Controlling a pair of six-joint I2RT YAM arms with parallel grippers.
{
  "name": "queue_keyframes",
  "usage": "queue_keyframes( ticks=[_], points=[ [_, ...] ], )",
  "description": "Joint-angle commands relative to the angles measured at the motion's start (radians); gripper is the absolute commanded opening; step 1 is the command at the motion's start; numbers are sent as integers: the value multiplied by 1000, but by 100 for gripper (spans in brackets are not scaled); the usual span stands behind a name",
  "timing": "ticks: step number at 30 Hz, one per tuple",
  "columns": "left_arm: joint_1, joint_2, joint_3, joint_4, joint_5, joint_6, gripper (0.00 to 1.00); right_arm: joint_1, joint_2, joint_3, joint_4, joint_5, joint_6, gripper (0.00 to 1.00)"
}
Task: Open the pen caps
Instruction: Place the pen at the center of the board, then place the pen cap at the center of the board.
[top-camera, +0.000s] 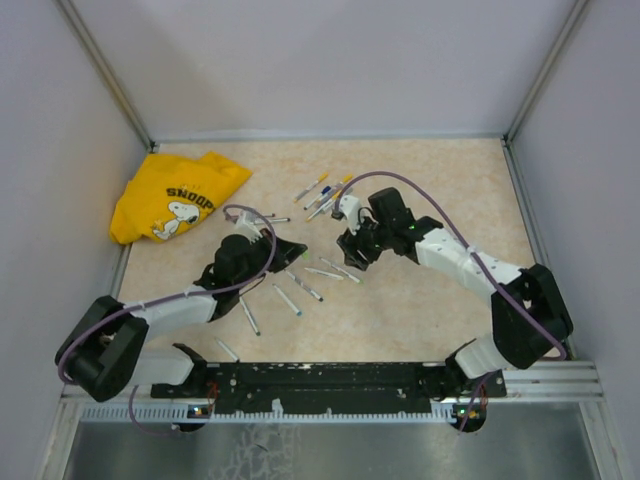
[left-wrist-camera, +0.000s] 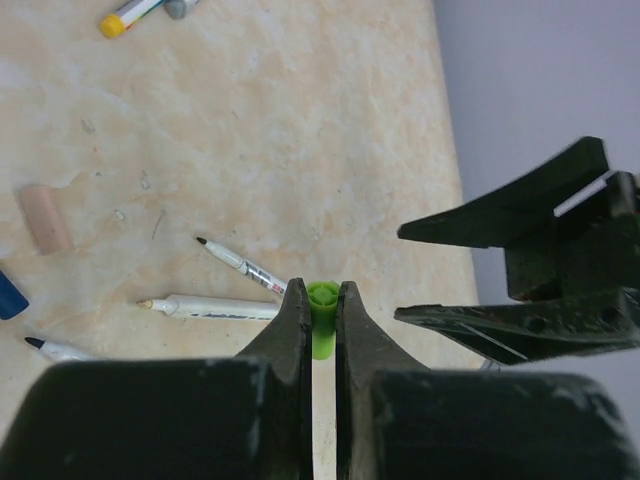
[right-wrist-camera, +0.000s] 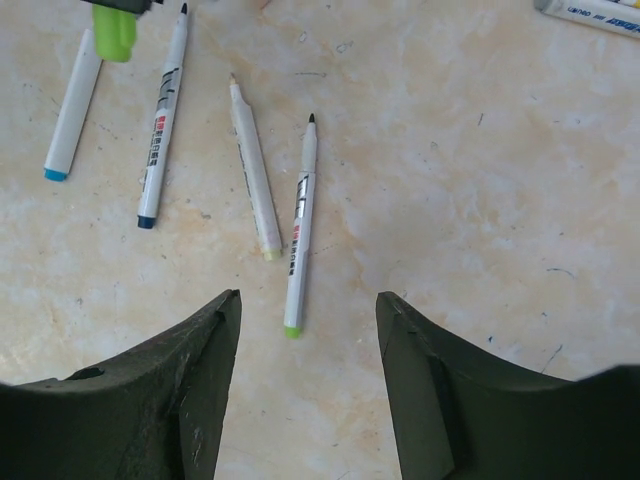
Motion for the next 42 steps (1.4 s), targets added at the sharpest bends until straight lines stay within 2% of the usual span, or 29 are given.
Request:
queue_keyframes(
  ticks=[1,12,42],
  points=[
    [-30,50,102,-178,-131,-18,0,-15,-49,8,8,-32,-16,57],
    [-48,159,244,-281,-144,9,0,-15,-53,6,7,-39,-20,57],
    [-48,228,327,-336,-147,35,0,-16,-55,4,9,-39,-21,57]
  ],
)
